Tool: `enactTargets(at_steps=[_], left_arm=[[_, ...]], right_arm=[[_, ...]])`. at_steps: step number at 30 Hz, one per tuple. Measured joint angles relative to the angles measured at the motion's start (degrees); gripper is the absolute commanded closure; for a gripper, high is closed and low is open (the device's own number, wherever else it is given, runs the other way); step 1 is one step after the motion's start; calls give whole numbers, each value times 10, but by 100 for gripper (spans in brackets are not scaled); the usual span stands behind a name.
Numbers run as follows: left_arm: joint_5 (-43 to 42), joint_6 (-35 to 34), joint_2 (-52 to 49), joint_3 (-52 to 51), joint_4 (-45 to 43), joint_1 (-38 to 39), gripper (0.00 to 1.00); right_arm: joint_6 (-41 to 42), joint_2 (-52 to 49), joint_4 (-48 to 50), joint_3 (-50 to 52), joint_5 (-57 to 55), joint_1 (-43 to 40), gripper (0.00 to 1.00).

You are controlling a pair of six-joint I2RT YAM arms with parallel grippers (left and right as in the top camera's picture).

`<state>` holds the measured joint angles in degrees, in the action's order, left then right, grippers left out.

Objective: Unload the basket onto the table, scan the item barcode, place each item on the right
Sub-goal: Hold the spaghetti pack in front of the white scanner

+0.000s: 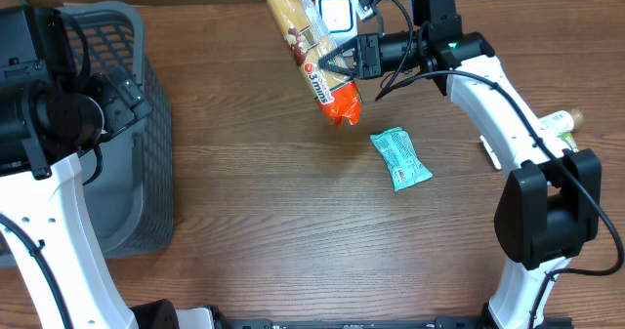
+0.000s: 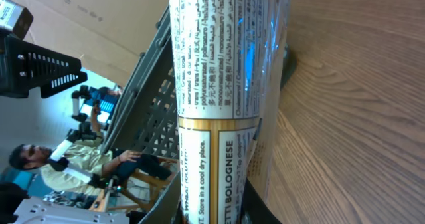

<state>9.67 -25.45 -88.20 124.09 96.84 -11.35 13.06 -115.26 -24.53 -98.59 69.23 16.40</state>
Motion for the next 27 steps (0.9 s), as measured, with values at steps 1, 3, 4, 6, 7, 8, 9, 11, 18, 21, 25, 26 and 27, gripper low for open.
enactTargets(at_steps=[1,3,4,6,7,8,9,11,18,21,25,26,27], left_arm=[[0,0,0,0,0,0,0],[0,0,0,0,0,0,1],[0,0,0,0,0,0,0],[0,0,0,0,0,0,0],[0,0,0,0,0,0,1],[0,0,0,0,0,0,0],[0,0,0,0,0,0,1],[0,0,0,0,0,0,0],[0,0,0,0,0,0,0],[0,0,0,0,0,0,1],[0,0,0,0,0,0,1],[0,0,0,0,0,0,0],[0,0,0,0,0,0,0]], right_arm=[[4,-3,12,1,4,1,96],[20,-9,54,1,9,1,96],[29,-10,71,1,11,0,96],[49,-11,99,1,17,-3,96],[55,-11,110,1,20,-5,96],[63,-11,119,1,23,-7,96],[68,-11,125,1,26,-9,96],[77,-12,133,1,29,-11,96],[119,-42,217,0,38,-20,96],[148,-70,266,0,42,-30,96],[184,-111,318,0,43,-51,96],[195,-123,332,0,42,-58,96],[207,-137,347,0,42,-65,96]])
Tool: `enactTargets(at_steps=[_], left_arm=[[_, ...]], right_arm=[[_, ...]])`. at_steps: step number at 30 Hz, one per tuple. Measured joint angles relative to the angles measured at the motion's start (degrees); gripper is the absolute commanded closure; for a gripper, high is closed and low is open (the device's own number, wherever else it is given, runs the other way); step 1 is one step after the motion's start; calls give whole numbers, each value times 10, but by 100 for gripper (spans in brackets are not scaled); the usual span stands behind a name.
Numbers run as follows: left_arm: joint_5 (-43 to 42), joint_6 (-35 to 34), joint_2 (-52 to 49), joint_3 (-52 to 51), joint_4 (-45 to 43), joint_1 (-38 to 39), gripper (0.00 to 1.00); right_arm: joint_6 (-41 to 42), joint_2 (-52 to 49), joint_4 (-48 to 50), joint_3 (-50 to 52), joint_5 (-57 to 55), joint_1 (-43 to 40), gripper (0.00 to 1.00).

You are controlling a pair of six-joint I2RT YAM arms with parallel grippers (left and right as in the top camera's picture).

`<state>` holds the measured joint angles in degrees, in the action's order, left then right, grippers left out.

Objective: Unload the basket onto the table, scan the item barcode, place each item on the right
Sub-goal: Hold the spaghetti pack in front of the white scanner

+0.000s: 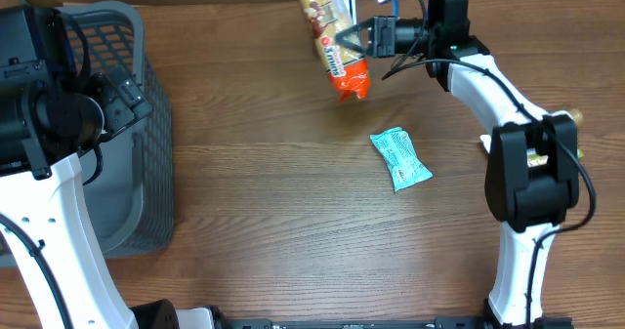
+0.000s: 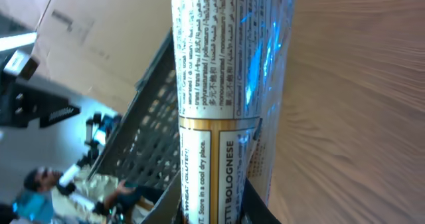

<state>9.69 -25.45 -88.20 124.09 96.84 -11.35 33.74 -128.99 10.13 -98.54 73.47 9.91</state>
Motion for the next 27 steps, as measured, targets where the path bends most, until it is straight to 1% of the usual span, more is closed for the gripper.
enactTargets(at_steps=[5,11,18,27], left_arm=[[0,0,0,0,0,0,1],[0,0,0,0,0,0,0],[0,0,0,0,0,0,0],[0,0,0,0,0,0,0]], right_arm=[[32,-53,33,0,0,-22,96],[47,-102,49,0,3,-19,96],[51,-106,70,0,15,-12,96],[52,-106,54,0,4,-12,96]])
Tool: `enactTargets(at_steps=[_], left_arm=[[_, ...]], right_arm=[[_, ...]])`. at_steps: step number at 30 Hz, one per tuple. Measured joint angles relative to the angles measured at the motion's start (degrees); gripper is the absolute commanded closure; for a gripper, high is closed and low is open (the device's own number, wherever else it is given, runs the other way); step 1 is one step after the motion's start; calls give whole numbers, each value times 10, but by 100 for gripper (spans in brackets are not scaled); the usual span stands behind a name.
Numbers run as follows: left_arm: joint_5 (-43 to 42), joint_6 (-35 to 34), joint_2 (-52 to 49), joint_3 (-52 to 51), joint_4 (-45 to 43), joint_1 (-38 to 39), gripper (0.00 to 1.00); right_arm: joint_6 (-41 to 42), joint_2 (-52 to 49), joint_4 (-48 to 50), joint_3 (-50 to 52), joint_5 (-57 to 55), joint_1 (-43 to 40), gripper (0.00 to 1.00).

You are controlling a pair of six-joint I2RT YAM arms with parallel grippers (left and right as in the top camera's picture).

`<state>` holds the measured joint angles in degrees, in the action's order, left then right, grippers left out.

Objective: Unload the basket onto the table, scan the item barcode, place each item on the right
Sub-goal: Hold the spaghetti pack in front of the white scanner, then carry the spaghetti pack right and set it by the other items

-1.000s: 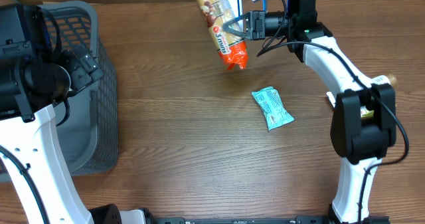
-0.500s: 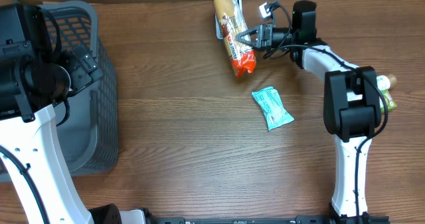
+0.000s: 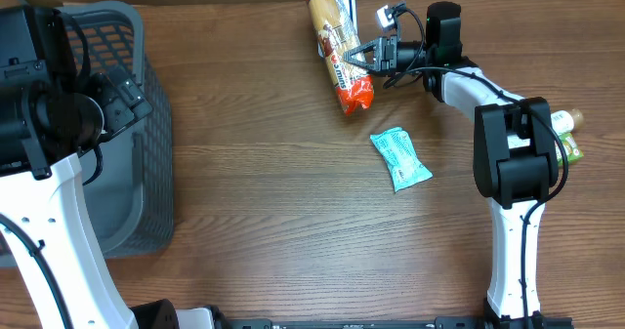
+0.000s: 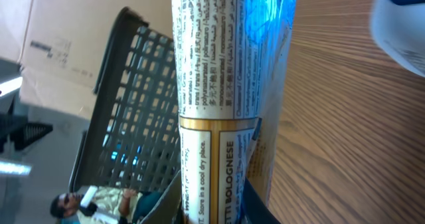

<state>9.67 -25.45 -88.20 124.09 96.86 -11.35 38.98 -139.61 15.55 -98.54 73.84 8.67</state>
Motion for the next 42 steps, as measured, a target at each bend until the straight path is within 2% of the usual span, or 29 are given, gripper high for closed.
enactTargets(at_steps=[9,33,38,42], left_arm=[[0,0,0,0,0,0,0],[0,0,0,0,0,0,0],[0,0,0,0,0,0,0],[0,0,0,0,0,0,0]], right_arm=[[0,0,-15,0,-54,0,96],[0,3,-1,0,-37,0,96],[0,40,-34,0,-20,0,96],[-15,111,-83,0,-8,0,96]])
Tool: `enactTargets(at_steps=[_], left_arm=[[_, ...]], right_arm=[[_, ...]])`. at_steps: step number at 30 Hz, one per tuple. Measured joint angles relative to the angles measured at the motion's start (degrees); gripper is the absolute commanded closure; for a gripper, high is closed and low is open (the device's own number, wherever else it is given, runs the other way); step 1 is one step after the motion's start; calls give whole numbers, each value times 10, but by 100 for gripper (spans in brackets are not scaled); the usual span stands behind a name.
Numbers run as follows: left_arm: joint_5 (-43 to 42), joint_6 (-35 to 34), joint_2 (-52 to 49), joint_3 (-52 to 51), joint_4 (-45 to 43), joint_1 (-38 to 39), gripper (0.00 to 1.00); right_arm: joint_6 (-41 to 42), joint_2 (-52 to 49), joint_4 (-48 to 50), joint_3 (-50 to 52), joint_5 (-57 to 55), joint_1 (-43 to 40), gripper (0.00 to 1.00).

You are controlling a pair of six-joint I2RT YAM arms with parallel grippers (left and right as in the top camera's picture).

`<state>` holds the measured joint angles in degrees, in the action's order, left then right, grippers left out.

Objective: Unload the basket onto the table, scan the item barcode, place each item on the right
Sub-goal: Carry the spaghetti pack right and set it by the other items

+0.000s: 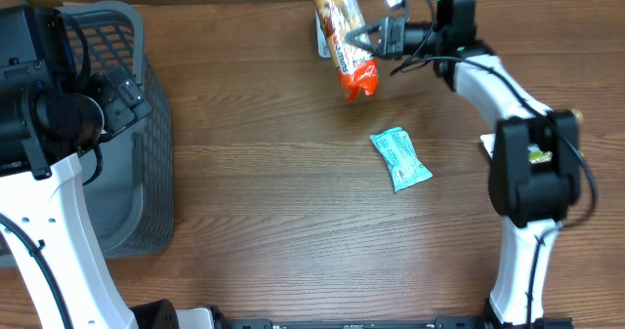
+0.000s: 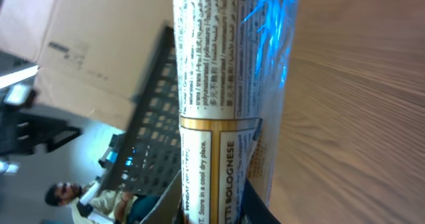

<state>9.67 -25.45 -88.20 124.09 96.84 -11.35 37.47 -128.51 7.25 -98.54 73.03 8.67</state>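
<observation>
A long spaghetti packet (image 1: 342, 26), tan with a red end, is held off the table at the back edge, its far end cut off by the frame. My right gripper (image 1: 359, 44) is shut on it near the red end. In the right wrist view the packet (image 2: 226, 84) fills the middle, printed side toward the camera, and the right gripper (image 2: 222, 214) clamps it at the bottom. A white scanner (image 1: 322, 42) peeks out just left of the packet, mostly hidden. My left gripper (image 1: 122, 93) hangs over the basket; its jaws cannot be made out.
A grey plastic basket (image 1: 146, 163) stands at the left. A teal snack packet (image 1: 400, 159) lies mid-table. A bottle (image 1: 569, 120) sits at the right edge behind the right arm. Cardboard (image 2: 80, 44) and the basket (image 2: 143, 144) show behind the packet.
The right gripper has moved toward the table's back edge with the packet still in it. The packet now covers most of the white scanner, which showed beside it before.
The right gripper held the packet at the back of the table beside the white scanner. Then it was farther back and to the right. Then the packet lay lower, next to the scanner. Now it is at the back edge, over the scanner. The left arm stayed still.
</observation>
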Motion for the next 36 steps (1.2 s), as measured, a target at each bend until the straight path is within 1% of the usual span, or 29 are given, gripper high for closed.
enactTargets(at_steps=[2,4,7,9,12,14,16,18,19,21,23,26,32,36], left_arm=[[0,0,0,0,1,0,0],[0,0,0,0,0,0,0],[0,0,0,0,0,0,1],[0,0,0,0,0,0,0],[0,0,0,0,0,0,0],[0,0,0,0,0,0,1],[0,0,0,0,0,0,0],[0,0,0,0,0,0,1],[0,0,0,0,0,0,0],[0,0,0,0,0,0,0],[0,0,0,0,0,0,0],[0,0,0,0,0,0,0],[0,0,0,0,0,0,1],[0,0,0,0,0,0,0]], right_arm=[[-46,66,-100,-3,0,0,96],[-111,117,-228,-7,-23,0,96],[-220,195,-414,-9,-101,1,96],[-283,235,-504,-9,-157,1,96],[-345,275,-605,-9,-234,-1,96],[-365,292,-655,-9,-281,-5,96],[-361,309,-709,-9,-360,-18,96],[-330,315,-753,-9,-449,-31,96],[-292,316,-776,-6,-523,-40,96],[-252,316,-790,7,-605,-48,96],[-193,316,-791,38,-708,-57,96],[-132,316,-747,103,-809,-63,96],[-78,316,-587,243,-901,-59,96],[-36,316,-514,311,-947,-60,96]])
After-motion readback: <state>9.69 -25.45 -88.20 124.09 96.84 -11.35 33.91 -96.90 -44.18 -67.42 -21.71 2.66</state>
